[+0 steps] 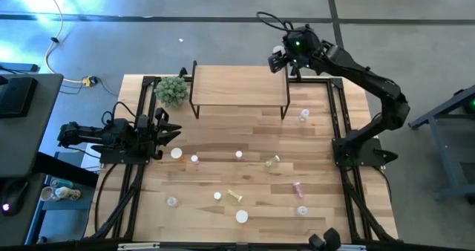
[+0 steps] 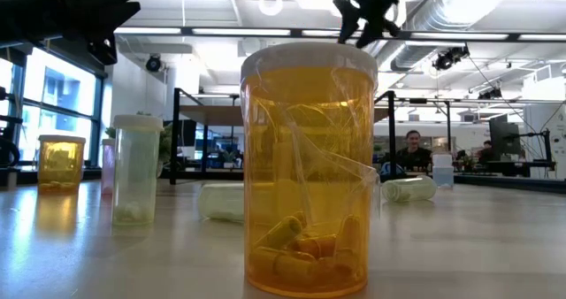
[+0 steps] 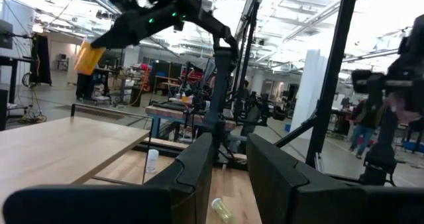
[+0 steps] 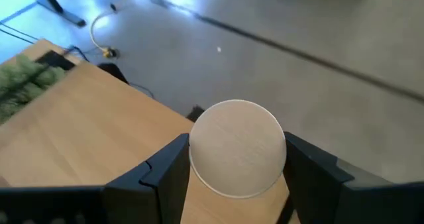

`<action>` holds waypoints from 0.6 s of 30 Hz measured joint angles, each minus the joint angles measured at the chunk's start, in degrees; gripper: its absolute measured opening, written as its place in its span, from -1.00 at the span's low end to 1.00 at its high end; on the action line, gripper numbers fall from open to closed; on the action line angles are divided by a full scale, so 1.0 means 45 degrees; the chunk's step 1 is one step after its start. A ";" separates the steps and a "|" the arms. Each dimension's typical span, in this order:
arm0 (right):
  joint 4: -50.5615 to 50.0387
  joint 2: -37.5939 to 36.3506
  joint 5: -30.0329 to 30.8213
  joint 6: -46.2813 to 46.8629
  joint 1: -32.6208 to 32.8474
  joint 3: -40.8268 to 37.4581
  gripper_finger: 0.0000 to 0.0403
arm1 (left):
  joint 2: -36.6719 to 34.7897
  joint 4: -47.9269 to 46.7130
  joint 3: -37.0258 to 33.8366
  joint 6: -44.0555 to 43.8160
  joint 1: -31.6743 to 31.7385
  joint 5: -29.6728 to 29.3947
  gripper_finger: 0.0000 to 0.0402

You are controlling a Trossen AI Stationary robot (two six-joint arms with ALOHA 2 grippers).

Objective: Pick and place medicine bottles onto shelf by color
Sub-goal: Put the middle orange pill bottle on the shelf

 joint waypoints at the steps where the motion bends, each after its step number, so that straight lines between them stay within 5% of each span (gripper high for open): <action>1: -0.0004 0.0004 -0.0090 0.0100 -0.0151 -0.0189 -0.01 | 0.0000 0.0000 -0.0004 0.0000 0.0000 0.0000 -0.57; 10: 0.0182 0.0019 -0.0563 0.0362 -0.0535 -0.2030 -0.01 | 0.0000 0.0000 0.0000 0.0000 0.0003 -0.0005 -0.57; 18: 0.1465 0.0019 -0.1885 0.1125 -0.0511 -0.1855 -0.01 | 0.0000 0.0000 0.0000 0.0000 0.0002 -0.0071 -0.57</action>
